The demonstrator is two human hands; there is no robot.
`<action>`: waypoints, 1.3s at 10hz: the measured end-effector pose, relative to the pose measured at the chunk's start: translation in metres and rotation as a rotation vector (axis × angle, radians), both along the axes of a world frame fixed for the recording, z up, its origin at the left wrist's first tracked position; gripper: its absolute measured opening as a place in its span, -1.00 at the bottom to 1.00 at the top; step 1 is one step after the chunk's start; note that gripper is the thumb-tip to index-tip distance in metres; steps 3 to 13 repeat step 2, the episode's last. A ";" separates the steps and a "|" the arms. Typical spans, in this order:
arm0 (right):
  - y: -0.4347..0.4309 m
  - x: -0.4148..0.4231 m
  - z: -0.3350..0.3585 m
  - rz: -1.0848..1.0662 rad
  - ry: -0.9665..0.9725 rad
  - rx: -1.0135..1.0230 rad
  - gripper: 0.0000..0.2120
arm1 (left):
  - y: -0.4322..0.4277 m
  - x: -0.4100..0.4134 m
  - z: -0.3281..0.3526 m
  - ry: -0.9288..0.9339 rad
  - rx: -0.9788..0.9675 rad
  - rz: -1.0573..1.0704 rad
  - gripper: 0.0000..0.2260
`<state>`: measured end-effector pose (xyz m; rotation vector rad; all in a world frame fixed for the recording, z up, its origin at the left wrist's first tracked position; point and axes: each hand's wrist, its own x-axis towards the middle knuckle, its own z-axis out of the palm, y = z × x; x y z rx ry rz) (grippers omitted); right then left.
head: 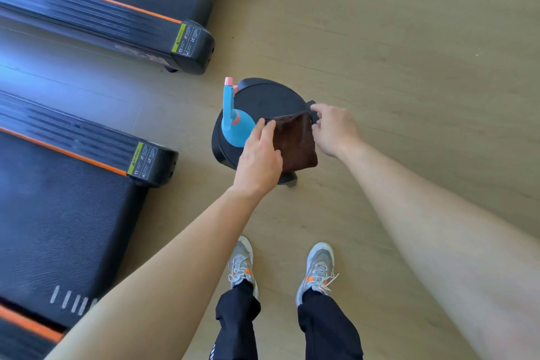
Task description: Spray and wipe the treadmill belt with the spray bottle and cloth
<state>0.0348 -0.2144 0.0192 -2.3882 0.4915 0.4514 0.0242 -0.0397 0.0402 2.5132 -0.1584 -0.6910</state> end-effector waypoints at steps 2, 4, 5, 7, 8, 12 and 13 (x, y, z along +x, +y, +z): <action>0.005 -0.030 0.011 0.134 0.166 -0.053 -0.56 | 0.023 -0.018 0.014 0.167 0.108 -0.005 -0.52; 0.005 -0.030 0.011 0.134 0.166 -0.053 -0.56 | 0.023 -0.018 0.014 0.167 0.108 -0.005 -0.52; 0.005 -0.030 0.011 0.134 0.166 -0.053 -0.56 | 0.023 -0.018 0.014 0.167 0.108 -0.005 -0.52; 0.005 -0.030 0.011 0.134 0.166 -0.053 -0.56 | 0.023 -0.018 0.014 0.167 0.108 -0.005 -0.52; 0.005 -0.030 0.011 0.134 0.166 -0.053 -0.56 | 0.023 -0.018 0.014 0.167 0.108 -0.005 -0.52; 0.005 -0.030 0.011 0.134 0.166 -0.053 -0.56 | 0.023 -0.018 0.014 0.167 0.108 -0.005 -0.52; 0.005 -0.030 0.011 0.134 0.166 -0.053 -0.56 | 0.023 -0.018 0.014 0.167 0.108 -0.005 -0.52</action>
